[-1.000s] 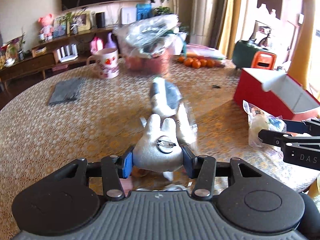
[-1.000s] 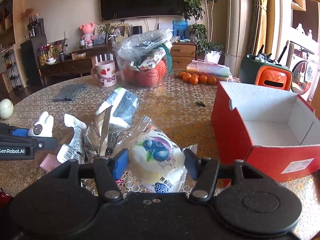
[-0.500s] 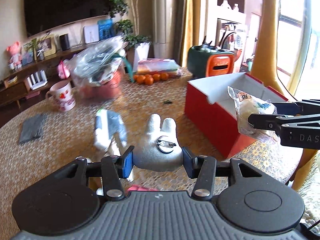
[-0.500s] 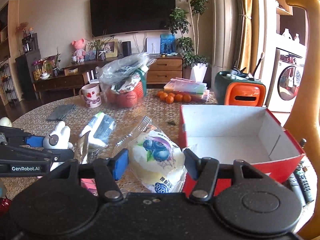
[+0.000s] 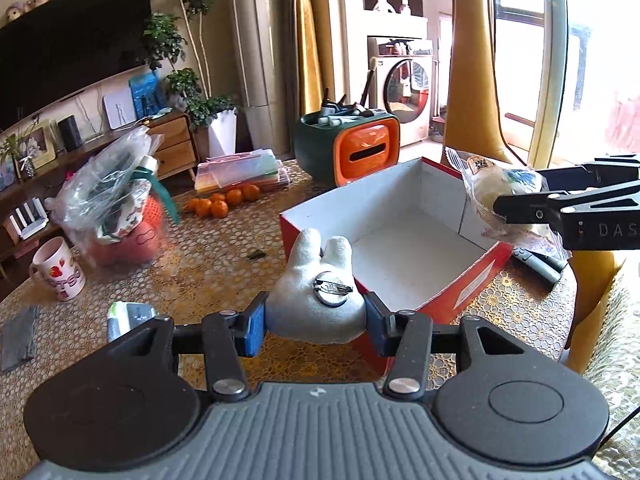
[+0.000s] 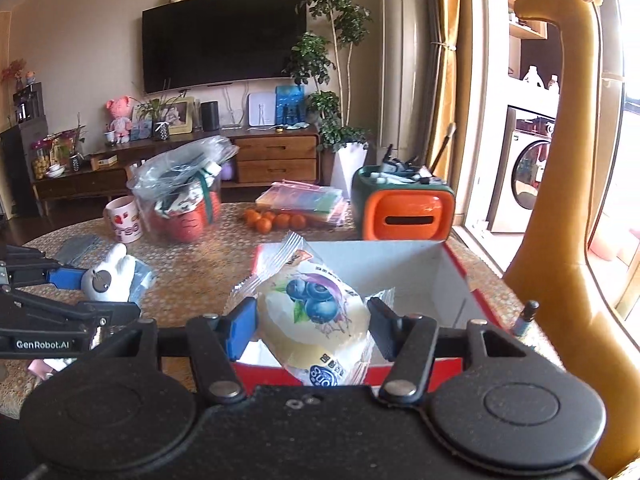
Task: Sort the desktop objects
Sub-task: 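Carry the bunny and the bun package with both grippers over the red shoebox, then open the left gripper to drop the bunny while the right gripper releases the bun package into the box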
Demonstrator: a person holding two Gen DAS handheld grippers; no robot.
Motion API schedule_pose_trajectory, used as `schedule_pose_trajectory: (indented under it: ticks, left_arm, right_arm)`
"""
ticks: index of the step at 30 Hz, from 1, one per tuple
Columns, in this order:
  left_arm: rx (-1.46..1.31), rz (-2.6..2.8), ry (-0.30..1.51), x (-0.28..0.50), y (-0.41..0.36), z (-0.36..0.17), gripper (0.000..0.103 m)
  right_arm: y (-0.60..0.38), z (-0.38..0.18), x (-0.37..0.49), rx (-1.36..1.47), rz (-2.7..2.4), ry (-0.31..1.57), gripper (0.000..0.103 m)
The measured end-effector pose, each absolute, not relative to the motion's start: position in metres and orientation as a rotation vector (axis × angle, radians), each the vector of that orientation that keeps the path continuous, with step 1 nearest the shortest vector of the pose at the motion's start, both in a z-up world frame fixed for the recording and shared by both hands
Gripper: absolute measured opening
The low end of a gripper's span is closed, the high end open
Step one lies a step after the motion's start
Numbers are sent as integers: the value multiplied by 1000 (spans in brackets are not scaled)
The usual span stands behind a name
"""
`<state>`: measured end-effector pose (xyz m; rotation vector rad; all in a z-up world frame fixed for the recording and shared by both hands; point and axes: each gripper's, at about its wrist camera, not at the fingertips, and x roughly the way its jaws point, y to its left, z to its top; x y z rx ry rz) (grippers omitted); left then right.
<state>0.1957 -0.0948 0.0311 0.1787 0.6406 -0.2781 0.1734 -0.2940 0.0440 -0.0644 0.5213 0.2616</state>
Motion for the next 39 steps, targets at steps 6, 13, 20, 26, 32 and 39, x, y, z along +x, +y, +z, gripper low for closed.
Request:
schedule_pose_trajectory:
  ticks: [6,13,20,26,32,39]
  left_arm:
    - [242,-332,650,222,-128,31,49]
    - [272,-378,695,262,-157,24,49]
    - [282,-423,773,306,-180,2,49]
    - [269,-423,852,343,-196,-20,49]
    - [298,-415,924,369,-209,-40,49]
    - [337,-409,1022,395,-222,-60,49]
  right_arm:
    - [-319,49,194,-76,232,526,59]
    - [-340,45,222,-75,215,556,59]
    - [-352,28,258,-72,196,603,59]
    - [-356,1,288,-76,219,665,59]
    - [-354,-28,305,-127,227,737,58]
    - [-345,-53,321,-185,234,794,57]
